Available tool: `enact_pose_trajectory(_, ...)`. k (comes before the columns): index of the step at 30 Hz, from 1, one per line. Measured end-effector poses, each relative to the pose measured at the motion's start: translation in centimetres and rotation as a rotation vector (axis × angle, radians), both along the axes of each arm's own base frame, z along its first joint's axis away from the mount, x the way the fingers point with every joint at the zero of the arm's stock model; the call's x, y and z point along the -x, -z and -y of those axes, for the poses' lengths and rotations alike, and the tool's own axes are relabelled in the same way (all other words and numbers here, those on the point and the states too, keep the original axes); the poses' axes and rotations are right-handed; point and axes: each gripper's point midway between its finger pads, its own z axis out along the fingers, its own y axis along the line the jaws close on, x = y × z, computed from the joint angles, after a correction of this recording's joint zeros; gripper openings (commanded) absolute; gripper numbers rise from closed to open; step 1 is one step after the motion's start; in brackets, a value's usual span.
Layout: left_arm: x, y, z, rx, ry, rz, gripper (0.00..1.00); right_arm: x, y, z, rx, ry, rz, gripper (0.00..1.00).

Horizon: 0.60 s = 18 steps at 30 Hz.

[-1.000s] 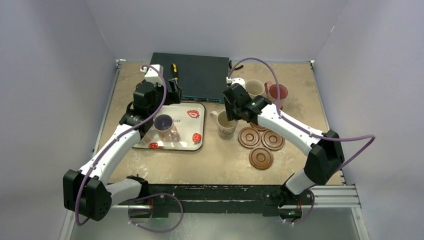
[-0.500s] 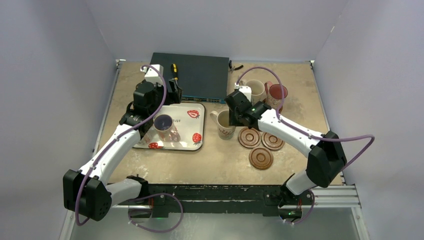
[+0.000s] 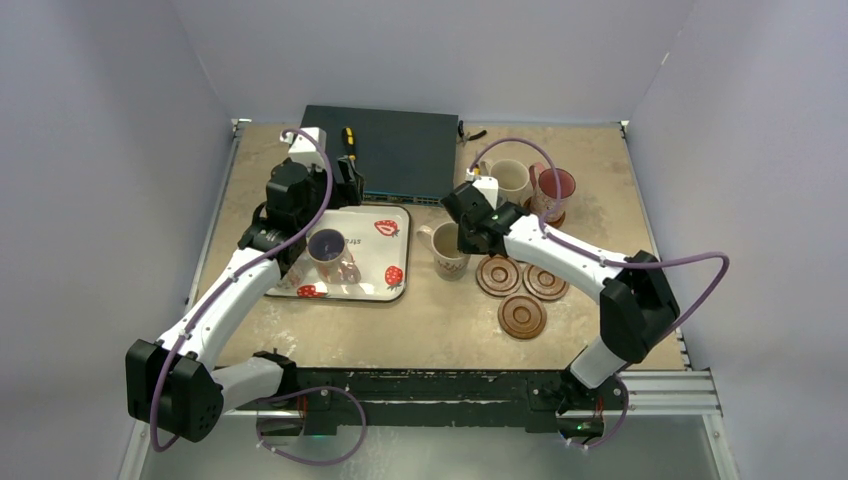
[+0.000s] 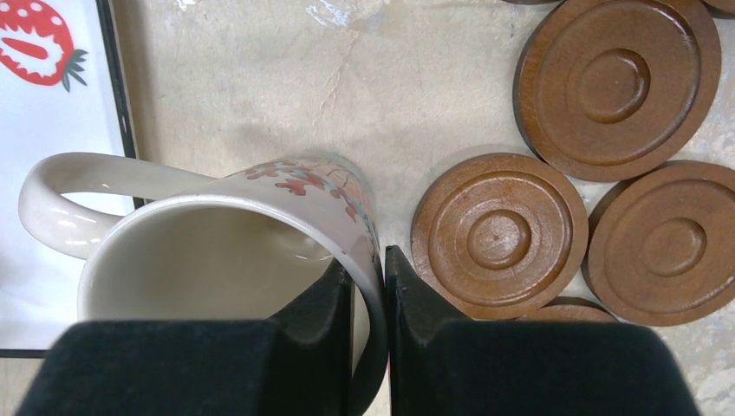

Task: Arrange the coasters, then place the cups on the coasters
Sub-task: Pick up the cup from the tray.

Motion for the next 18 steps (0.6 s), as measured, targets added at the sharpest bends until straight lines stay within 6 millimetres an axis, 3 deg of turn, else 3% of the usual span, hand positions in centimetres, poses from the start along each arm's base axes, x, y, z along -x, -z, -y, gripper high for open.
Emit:
enact_pose_trajectory(6,0.0,0.0,0.0,0.000,0.000,0.001,0.80,1.2,-1.0,1.2,0.020,0.005,-0.021,0.00)
enact_pose_trajectory(12,0.0,0.0,0.0,0.000,0.000,0.001,0.80,2.4,-5.6,4.1,0.004,0.048,0.054,0.00)
enact_pose_trajectory(18,0.0,-0.1,0.0,0.000,0.000,0.001,0.80,1.7,-8.7,9.3,-0.030,0.168,0.130,0.00)
